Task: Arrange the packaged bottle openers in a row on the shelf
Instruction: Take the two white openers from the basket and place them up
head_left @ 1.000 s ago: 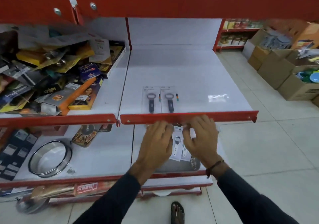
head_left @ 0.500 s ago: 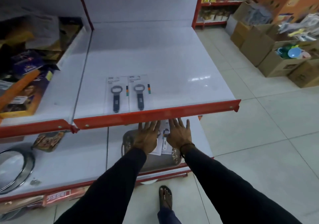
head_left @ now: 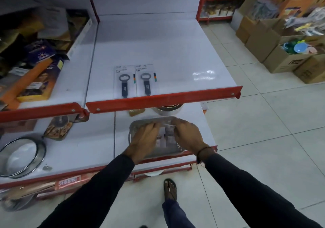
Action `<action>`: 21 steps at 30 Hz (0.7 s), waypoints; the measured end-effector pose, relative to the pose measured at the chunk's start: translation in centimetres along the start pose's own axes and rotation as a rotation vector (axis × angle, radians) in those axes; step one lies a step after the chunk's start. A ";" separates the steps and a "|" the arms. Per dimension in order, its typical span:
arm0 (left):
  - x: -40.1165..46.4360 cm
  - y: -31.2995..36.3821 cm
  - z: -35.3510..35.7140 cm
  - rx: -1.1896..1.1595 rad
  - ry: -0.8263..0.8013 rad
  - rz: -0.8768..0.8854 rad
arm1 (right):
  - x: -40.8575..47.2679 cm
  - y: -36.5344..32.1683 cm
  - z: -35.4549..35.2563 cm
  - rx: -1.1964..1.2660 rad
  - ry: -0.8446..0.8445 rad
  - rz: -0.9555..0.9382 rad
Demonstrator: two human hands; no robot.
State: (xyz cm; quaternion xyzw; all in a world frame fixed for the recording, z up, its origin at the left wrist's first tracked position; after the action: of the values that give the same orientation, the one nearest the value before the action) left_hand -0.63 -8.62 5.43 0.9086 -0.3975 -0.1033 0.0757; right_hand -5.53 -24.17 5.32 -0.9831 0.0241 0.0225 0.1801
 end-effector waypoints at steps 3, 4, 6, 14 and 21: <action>-3.5 1.5 -4.0 0.092 0.131 -0.009 | -2.5 -2.1 -4.1 -0.050 0.160 -0.083; -4.4 2.2 -6.2 0.087 0.195 0.011 | -3.1 -2.9 -5.9 -0.046 0.231 -0.111; -5.5 3.4 -10.8 0.078 0.344 0.074 | -3.8 -4.5 -9.8 -0.011 0.376 -0.163; 1.3 2.3 -25.6 -0.255 0.556 0.134 | 2.4 -4.9 -23.8 0.173 0.562 -0.073; 11.7 -2.1 -26.6 -0.376 0.357 -0.050 | 11.0 0.3 -26.9 0.079 0.359 0.157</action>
State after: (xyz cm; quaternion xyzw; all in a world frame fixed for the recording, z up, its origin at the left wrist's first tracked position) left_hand 15.19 -14.37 29.21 0.8919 -0.3292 -0.0155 0.3098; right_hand 6.36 -34.48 29.76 -0.9587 0.1330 -0.1400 0.2088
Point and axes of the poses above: each hand's wrist, its own x-axis towards the middle knuckle, its own z-axis out of the palm, y = z × x, the point moved 4 cm from there along x, towards the middle knuckle, and after that the axes turned 7 degrees about -y, right-handed, at the moved point
